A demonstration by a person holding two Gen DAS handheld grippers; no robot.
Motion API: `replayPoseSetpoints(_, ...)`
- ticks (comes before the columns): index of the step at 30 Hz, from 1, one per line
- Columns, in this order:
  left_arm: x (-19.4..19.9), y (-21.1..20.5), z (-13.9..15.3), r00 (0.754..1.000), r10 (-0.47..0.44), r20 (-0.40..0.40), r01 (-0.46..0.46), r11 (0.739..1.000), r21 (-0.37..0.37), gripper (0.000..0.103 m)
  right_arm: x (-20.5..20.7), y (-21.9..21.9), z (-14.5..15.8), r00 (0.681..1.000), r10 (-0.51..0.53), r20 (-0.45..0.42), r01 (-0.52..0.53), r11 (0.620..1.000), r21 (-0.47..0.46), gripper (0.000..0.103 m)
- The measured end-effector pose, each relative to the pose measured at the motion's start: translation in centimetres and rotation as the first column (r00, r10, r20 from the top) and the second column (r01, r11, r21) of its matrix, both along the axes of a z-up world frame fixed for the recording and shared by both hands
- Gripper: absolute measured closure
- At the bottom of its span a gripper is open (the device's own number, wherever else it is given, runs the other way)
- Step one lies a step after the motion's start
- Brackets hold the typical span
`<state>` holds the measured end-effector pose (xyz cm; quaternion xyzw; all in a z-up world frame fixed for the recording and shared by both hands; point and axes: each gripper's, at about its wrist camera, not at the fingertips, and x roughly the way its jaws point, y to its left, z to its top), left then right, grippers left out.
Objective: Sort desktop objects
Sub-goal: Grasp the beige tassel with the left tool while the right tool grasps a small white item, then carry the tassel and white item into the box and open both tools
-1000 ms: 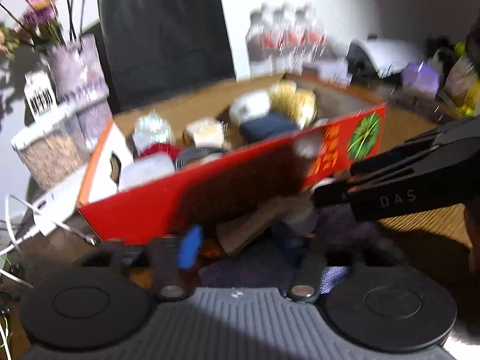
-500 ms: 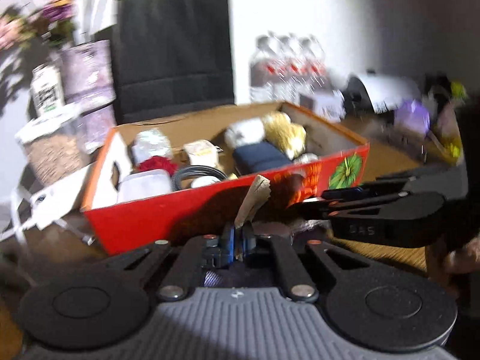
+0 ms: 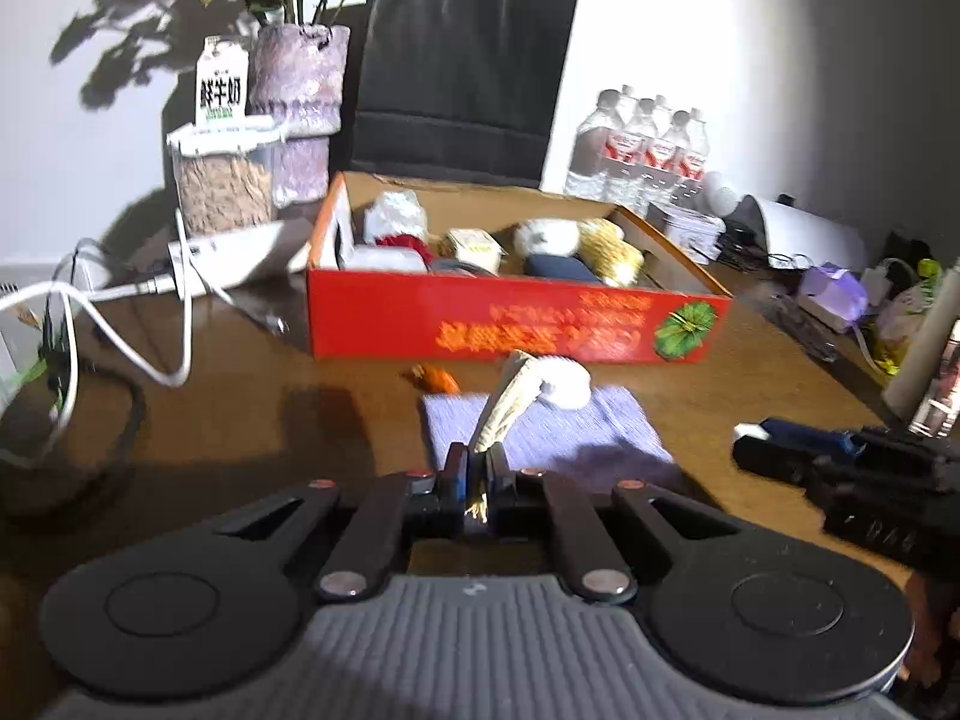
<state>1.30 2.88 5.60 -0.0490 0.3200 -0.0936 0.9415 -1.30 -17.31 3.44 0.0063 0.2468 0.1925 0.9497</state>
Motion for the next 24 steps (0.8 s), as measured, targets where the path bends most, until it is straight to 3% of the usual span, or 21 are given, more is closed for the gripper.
replayPoseSetpoints(5,-2.8,-1.2,-0.7,0.999,-0.043,-0.027,0.044,0.999,0.025,0.096,-3.1,0.0,0.2,1.0,-0.006,0.025,0.006,1.0,-0.002,0.077)
replayPoseSetpoints(13,-8.2,-1.4,-2.3,0.997,-0.055,-0.061,0.055,0.998,0.001,0.096,-7.1,-0.5,0.1,1.0,0.005,0.019,-0.005,1.0,-0.028,0.077)
replayPoseSetpoints(16,-8.6,-0.8,-2.4,0.996,-0.038,-0.075,0.038,0.999,-0.004,0.096,-7.4,-0.5,0.5,0.999,-0.012,0.034,0.012,1.0,-0.018,0.077)
replayPoseSetpoints(24,-8.3,-0.3,-1.2,0.999,-0.03,-0.025,0.03,1.0,0.003,0.096,-6.3,-0.9,1.2,0.997,-0.063,0.04,0.064,0.998,-0.013,0.077)
